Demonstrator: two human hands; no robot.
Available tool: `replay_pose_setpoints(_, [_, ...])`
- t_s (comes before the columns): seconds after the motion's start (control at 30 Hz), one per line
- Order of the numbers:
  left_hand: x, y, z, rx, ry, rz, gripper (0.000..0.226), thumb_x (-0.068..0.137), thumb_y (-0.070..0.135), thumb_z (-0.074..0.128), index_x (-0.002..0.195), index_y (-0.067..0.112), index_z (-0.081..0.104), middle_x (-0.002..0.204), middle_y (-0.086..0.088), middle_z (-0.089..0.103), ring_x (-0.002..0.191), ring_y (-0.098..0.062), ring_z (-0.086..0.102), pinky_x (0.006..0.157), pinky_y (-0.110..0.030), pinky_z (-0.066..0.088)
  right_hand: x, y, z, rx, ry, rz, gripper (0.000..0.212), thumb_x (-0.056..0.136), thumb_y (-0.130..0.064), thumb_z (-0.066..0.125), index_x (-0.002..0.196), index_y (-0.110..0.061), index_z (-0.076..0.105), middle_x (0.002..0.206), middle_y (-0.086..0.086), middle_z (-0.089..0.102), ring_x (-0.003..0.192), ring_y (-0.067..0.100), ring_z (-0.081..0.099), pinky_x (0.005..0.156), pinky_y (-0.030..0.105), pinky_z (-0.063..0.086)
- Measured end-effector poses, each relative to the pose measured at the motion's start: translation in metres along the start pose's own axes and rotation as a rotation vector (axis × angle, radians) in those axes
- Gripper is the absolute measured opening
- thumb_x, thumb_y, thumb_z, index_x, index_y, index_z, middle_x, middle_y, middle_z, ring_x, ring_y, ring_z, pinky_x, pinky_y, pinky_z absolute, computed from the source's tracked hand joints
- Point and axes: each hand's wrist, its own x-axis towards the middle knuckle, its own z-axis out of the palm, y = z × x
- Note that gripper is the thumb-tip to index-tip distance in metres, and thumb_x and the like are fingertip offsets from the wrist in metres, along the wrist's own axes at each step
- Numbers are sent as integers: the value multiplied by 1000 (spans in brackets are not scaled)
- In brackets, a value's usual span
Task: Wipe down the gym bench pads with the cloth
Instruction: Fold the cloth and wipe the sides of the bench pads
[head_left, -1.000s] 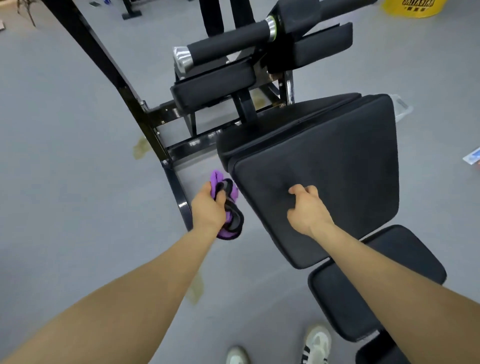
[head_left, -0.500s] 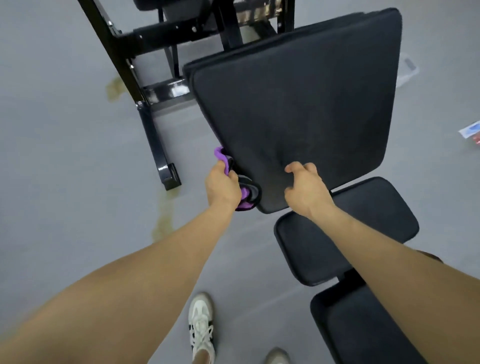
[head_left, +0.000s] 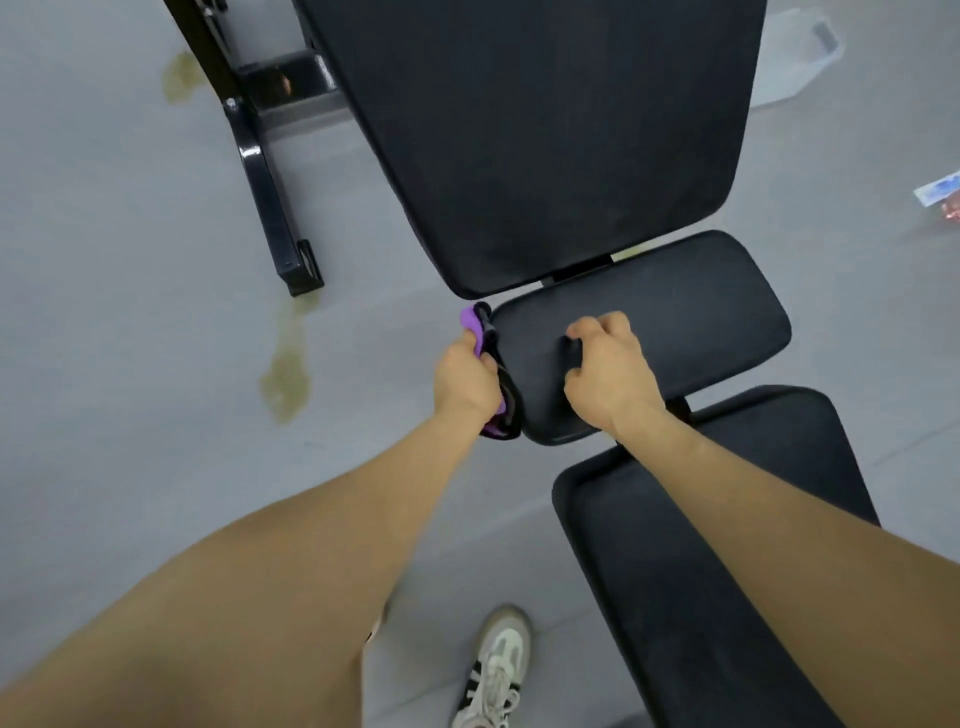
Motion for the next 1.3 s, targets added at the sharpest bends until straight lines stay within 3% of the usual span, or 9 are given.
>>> replay_pose_setpoints(0.1, [-16, -8, 9, -13, 10, -7, 18, 92, 1, 36, 93, 3, 54, 75, -5, 48, 77, -29, 49, 67, -28, 38, -16, 15, 3, 13, 31, -35, 44, 88, -1, 48, 131, -11, 44, 134, 6, 30, 117, 26, 40, 79, 35, 46])
replay_pose_setpoints(0.23, [-40, -20, 23, 19, 28, -29, 33, 90, -1, 36, 62, 16, 30, 65, -1, 39, 71, -23, 40, 62, -26, 31, -36, 34, 9, -26, 54, -51, 44, 89, -1, 48, 131, -11, 44, 133, 5, 33, 118, 24, 35, 73, 29, 40])
replay_pose_setpoints(0.43, [-70, -31, 31, 32, -22, -25, 31, 92, -1, 36, 65, 14, 33, 66, -1, 37, 64, -19, 35, 45, -16, 32, -70, 58, 15, -28, 72, 18, 41, 89, -1, 49, 129, -10, 45, 130, 7, 35, 115, 23, 38, 73, 30, 43])
replay_pose_setpoints(0.57, [-115, -47, 53, 107, -144, 65, 24, 93, 3, 41, 110, 10, 57, 92, -2, 49, 83, -18, 45, 71, -23, 37, -97, 73, 20, -13, 49, 53, 42, 88, -3, 50, 130, -9, 45, 132, 9, 35, 119, 23, 37, 81, 34, 49])
replay_pose_setpoints(0.73, [-135, -46, 66, 33, -117, 51, 51, 91, -7, 30, 137, 10, 45, 90, -7, 52, 66, -16, 47, 49, -9, 35, -127, 93, 35, 18, 43, 85, 45, 88, -2, 50, 132, -9, 43, 134, 9, 33, 121, 24, 35, 88, 34, 48])
replay_pose_setpoints(0.9, [-154, -62, 77, -50, -28, 54, 43, 95, -2, 32, 133, 8, 48, 80, -8, 45, 54, -14, 35, 37, -6, 34, -164, 121, 54, 33, 82, 145, 45, 88, 0, 49, 132, -11, 43, 132, 6, 33, 120, 24, 35, 85, 34, 49])
replay_pose_setpoints(1.03, [-183, -81, 87, -67, -6, 48, 19, 94, 2, 38, 101, 1, 56, 79, -6, 47, 67, -20, 41, 51, -11, 38, -193, 138, 75, 27, 105, 155, 45, 87, 1, 48, 130, -12, 43, 131, 5, 34, 116, 25, 36, 80, 36, 49])
replay_pose_setpoints(1.13, [-222, -105, 109, -68, -89, 61, 15, 93, -2, 37, 87, 6, 49, 80, -8, 45, 64, -20, 37, 43, -11, 35, -219, 155, 91, 37, 119, 173, 47, 86, 1, 48, 130, -13, 43, 130, 5, 34, 115, 25, 36, 78, 37, 49])
replay_pose_setpoints(1.3, [-262, -136, 144, -84, -105, 34, 12, 95, 2, 39, 89, 8, 47, 80, -5, 43, 60, -14, 35, 41, -9, 31, -259, 198, 112, 47, 145, 187, 51, 86, 3, 46, 134, -15, 41, 132, 4, 33, 116, 25, 35, 75, 33, 45])
